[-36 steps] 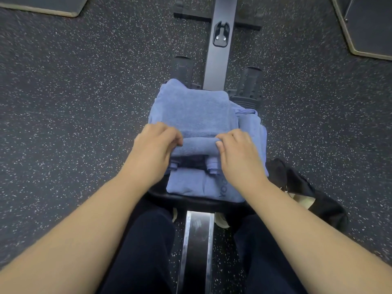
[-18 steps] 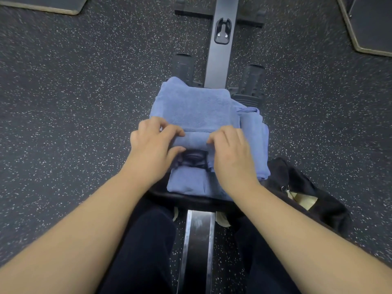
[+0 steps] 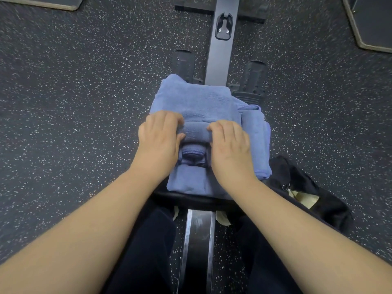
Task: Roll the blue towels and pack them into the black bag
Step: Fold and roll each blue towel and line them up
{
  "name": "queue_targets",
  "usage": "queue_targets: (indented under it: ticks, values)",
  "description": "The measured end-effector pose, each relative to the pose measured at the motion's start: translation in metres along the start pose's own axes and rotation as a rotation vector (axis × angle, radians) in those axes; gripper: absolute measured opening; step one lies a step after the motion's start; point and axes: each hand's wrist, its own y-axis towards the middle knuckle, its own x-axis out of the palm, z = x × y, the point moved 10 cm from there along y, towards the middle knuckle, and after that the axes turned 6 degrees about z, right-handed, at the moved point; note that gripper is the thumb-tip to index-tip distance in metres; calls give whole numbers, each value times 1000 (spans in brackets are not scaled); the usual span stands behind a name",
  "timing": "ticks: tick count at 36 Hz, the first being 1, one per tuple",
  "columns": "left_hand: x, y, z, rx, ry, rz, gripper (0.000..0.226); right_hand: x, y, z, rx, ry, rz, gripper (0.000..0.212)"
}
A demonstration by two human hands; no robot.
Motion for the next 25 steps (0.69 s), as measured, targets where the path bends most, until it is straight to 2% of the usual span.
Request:
queue_targets:
  ticks: [4, 12, 19, 25]
  values:
    - [3, -2, 3, 21, -19, -27, 16, 2, 4, 4, 7, 32, -22, 33]
    - [9, -1, -5, -53, -1, -97, 41, 7, 11, 11, 9, 88, -25, 33]
    - [9, 3, -10, -99, -13, -99, 44, 11, 14, 18, 27, 118, -33, 25]
    - [10, 5, -10, -119, -9, -102, 45, 6, 12, 32, 151, 274, -63, 27]
